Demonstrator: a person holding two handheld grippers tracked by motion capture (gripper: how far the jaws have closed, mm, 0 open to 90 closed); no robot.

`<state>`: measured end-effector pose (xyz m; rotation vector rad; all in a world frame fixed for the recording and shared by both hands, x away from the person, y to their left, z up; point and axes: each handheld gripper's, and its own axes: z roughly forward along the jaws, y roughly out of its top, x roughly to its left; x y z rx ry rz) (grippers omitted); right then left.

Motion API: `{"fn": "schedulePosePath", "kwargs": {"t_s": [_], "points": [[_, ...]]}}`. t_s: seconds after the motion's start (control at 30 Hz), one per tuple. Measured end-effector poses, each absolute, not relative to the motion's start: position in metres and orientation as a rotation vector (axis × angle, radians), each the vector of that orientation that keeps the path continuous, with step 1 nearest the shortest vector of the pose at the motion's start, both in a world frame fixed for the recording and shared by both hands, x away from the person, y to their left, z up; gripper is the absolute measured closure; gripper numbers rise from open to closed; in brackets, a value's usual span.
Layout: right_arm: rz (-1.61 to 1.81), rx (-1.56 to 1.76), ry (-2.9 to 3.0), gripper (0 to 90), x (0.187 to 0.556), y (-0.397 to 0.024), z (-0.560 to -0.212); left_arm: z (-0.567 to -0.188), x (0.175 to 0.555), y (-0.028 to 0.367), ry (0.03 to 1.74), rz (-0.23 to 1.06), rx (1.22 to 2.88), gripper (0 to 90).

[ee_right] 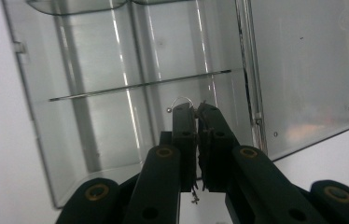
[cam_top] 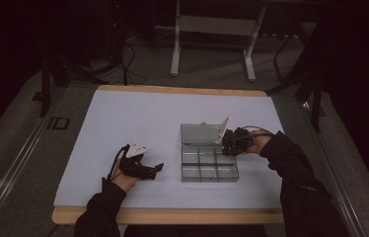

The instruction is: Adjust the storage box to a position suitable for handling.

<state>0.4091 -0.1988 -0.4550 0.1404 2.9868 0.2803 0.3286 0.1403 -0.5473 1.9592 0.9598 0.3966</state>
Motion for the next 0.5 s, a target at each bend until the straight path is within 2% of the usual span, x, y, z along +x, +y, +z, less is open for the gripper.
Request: {"fn": "schedulePosePath", "kwargs": {"t_s": [0.5], "points": [[0.286,0.186,3.005,85.7,0.419,-0.197,-0.484,-0.547,0.328,0.14,0.956,0.393,1.958,3.2]]}}
